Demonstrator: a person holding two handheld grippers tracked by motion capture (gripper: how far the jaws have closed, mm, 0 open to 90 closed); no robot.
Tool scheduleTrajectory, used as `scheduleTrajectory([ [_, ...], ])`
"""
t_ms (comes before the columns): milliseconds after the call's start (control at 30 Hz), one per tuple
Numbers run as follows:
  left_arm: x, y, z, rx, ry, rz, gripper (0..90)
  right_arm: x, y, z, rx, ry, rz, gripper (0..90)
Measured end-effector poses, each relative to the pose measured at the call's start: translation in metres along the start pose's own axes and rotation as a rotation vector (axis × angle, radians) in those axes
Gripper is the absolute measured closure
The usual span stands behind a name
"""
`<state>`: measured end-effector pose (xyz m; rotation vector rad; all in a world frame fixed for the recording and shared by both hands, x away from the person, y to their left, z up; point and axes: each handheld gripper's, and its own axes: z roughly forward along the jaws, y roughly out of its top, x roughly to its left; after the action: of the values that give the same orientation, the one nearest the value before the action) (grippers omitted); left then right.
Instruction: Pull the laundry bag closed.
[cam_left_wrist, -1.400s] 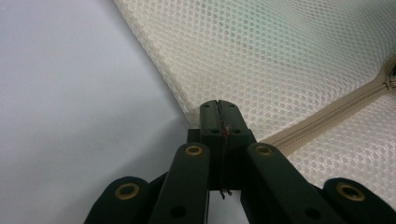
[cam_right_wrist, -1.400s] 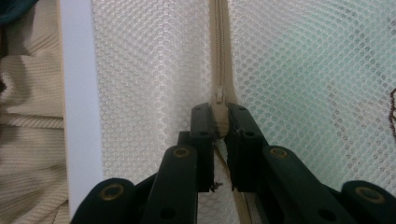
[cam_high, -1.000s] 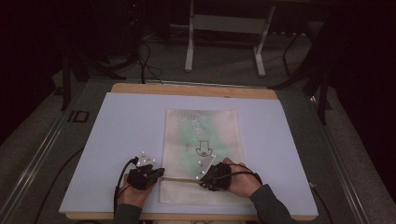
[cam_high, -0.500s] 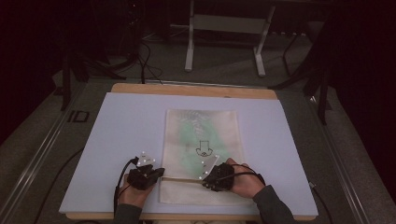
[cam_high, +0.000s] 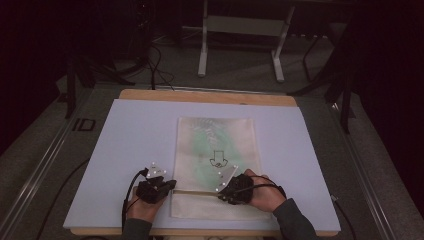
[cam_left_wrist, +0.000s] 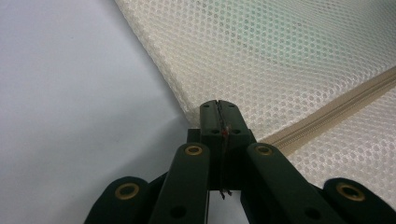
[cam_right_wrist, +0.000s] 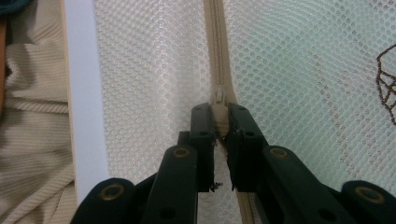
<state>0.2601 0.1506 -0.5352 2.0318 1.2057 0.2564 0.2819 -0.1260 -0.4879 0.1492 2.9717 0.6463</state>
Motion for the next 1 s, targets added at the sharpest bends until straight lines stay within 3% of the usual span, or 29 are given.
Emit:
scheduleTrajectory([
  [1000, -0.001, 0.000, 0.000, 0.002, 0.004, 0.004, 89.6, -0.004, -0.017, -0.012, -0.010, -0.010, 0.033, 82.2],
])
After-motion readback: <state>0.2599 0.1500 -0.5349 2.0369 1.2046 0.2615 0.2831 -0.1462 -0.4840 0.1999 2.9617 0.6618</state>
